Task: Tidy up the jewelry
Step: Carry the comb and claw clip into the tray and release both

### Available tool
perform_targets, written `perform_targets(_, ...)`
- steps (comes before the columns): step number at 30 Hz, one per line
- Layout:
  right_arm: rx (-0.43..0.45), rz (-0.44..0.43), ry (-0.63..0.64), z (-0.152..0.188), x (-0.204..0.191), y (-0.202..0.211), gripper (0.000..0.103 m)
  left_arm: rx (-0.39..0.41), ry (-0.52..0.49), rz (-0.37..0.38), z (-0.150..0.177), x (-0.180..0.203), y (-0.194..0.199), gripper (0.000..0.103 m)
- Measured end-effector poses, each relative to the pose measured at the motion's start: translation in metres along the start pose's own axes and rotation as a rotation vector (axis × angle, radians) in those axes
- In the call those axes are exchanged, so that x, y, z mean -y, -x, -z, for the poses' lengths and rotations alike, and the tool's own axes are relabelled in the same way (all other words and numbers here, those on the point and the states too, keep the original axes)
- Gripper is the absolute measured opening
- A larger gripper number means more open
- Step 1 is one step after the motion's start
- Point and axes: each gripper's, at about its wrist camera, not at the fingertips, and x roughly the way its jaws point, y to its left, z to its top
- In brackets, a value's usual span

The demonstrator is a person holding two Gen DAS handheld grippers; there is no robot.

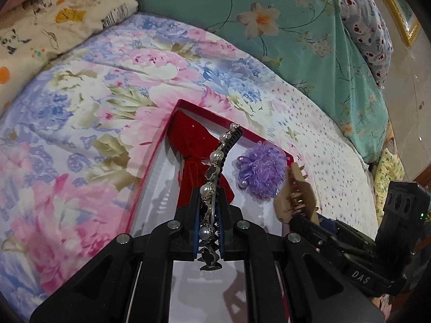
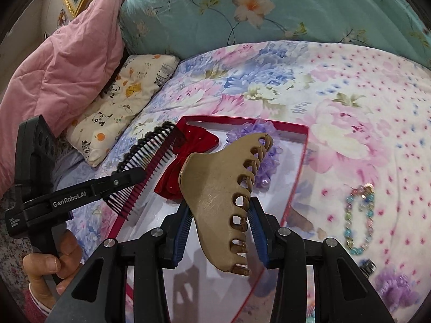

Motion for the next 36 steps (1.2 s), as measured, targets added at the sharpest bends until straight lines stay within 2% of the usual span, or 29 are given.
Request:
perform_targets(10,-0.041,0.038,0.005,-0.009,0.010,-0.040,0.042,-0.050,0.034,0.033,-0.012,-0.009,-0.036,0.008)
perform_targets(19,-0.066,0.023,0.001,-0.008,0.015,-0.051,0.043,-0.065,0.059,0.025,-0.012,-0.016,-0.041,0.009)
perform_targets(22,-0.069,0.019,-0.002,-0.008,0.014,-0.051,0.044,-0.071,0.057,0.020,-0.012,-0.015,-0.041,0.018)
perform_targets(24,-0.074,0.018,-0.001,-0.009,0.014,-0.051,0.045,-0.068,0.056,0.011,-0.012,-0.014,-0.039,0.032)
perform_targets(26,-0.080,0.013,-0.005,-0.009,0.014,-0.051,0.046,-0.064,0.052,-0.005,-0.011,-0.013,-0.037,0.039)
perform_targets(36,-0.088,0.020,-0.008,-0.008,0.011,-0.046,0.050,-0.074,0.052,-0.023,-0.009,-0.015,-0.035,0.039)
